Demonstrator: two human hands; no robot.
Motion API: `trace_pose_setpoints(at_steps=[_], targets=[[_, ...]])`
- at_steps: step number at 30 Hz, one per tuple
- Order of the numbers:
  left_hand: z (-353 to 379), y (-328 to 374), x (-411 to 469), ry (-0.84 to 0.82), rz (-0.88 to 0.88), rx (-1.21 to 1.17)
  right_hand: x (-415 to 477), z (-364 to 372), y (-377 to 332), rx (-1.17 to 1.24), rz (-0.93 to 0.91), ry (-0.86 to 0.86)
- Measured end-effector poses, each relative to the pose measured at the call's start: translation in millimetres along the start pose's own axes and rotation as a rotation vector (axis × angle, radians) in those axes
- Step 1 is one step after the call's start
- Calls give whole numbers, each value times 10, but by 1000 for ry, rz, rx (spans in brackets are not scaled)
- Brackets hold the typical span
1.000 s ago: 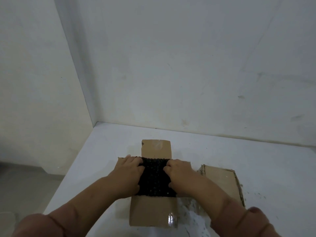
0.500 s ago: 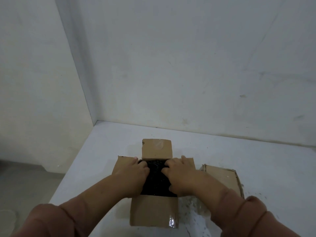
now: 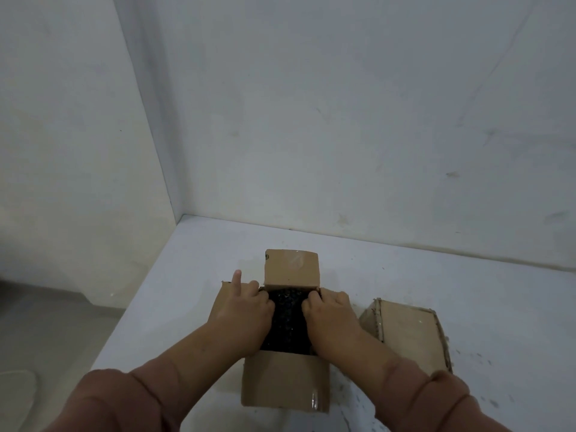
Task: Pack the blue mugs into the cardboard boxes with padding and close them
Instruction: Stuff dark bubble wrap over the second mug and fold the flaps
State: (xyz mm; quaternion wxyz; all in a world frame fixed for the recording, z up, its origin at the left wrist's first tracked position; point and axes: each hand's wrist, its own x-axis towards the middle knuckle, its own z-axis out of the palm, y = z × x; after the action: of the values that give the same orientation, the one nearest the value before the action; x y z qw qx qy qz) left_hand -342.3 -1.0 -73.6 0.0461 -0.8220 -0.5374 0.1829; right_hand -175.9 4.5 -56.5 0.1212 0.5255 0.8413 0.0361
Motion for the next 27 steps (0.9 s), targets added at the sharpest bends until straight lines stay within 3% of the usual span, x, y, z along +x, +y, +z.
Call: trace_pose_setpoints(at_steps=[3, 5, 9, 13, 21, 27], targets=[[-30, -116, 4, -61, 7, -167, 82, -2, 139, 58, -11, -185], [-43, -157, -3, -59, 13, -187, 130, -53, 149, -23, -25, -183], [-43, -24, -1, -47, 61, 35, 131, 9, 11, -177, -97, -110], [-116, 101, 39, -70, 94, 94, 119, 110, -28, -285, -163, -116], [-77, -46, 75, -60, 33, -93, 115, -5, -2, -359, -227, -207], [-61, 60, 103, 28, 135, -212, 143, 7, -109, -80, -117, -154]])
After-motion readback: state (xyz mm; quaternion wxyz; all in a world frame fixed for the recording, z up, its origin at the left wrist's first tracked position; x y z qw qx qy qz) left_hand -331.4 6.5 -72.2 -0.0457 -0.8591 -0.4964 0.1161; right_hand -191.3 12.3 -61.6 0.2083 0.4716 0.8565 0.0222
